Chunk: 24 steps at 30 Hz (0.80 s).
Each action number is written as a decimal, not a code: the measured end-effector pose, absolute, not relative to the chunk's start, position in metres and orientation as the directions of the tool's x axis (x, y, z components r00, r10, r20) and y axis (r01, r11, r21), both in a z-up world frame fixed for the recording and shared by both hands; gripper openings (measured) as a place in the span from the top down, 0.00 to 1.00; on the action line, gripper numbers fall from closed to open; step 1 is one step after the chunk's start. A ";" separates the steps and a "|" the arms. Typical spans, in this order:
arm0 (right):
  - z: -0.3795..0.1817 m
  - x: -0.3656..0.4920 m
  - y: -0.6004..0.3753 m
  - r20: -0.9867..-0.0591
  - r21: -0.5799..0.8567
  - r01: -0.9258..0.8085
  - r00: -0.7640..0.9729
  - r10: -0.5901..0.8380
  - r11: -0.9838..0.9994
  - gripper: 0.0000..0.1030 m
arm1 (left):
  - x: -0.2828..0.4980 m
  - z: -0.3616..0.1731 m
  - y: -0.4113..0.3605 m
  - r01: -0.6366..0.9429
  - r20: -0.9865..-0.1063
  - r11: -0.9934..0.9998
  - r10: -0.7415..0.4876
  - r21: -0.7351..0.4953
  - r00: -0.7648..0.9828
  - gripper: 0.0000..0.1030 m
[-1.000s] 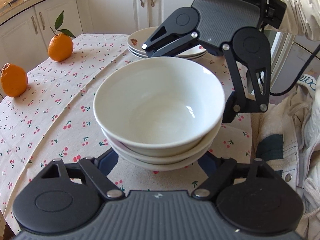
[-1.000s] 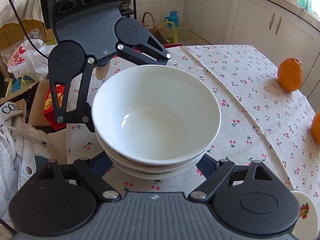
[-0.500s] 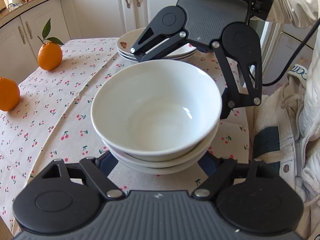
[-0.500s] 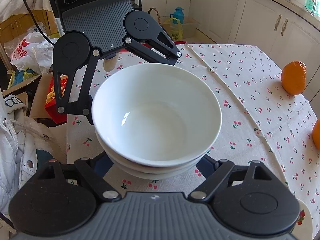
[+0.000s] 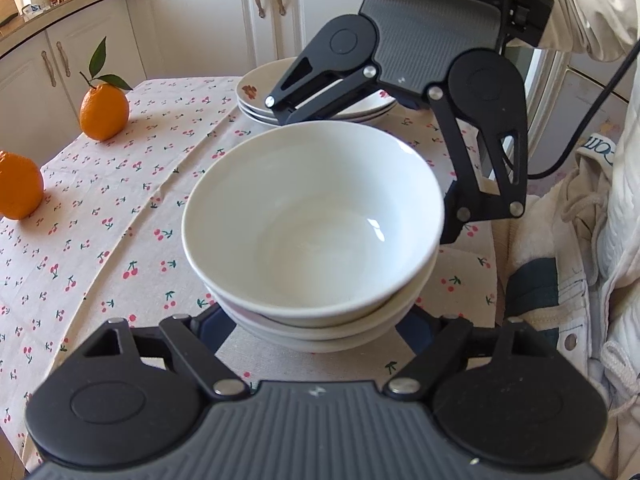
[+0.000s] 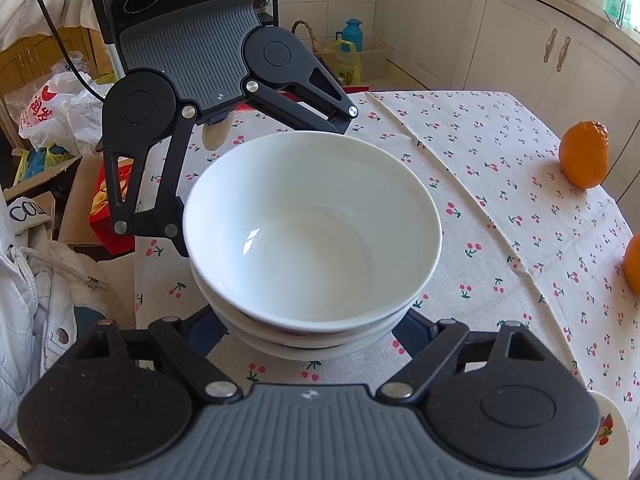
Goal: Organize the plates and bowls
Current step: 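Lift and carry the bowl stack with both tools onto the plate stack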
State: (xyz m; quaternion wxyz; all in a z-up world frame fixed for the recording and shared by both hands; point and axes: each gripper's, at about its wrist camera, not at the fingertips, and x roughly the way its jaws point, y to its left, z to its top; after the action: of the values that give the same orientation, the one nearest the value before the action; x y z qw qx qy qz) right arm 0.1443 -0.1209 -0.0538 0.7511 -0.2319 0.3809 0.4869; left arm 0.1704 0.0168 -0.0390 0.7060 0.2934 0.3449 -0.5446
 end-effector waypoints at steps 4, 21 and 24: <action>-0.048 0.141 -0.124 -0.794 0.015 -0.909 0.243 0.558 0.417 0.12 | 0.168 -0.032 0.013 0.968 -0.803 0.246 -0.568 0.045 0.182 0.18; 0.002 0.130 -0.200 -0.784 -0.079 -0.868 0.358 0.508 0.490 0.12 | 0.175 0.012 -0.071 0.979 -0.759 0.154 -0.619 0.132 0.200 0.18; 0.007 0.131 -0.223 -0.784 -0.099 -0.848 0.389 0.484 0.520 0.12 | 0.181 0.014 -0.095 0.982 -0.752 0.124 -0.632 0.143 0.189 0.18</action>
State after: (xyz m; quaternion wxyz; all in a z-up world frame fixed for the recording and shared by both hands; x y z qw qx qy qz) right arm 0.1308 -0.2231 0.0067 0.7940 -0.2526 0.3601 0.4195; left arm 0.1813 -0.0947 0.0136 0.6993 0.3247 0.2696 -0.5769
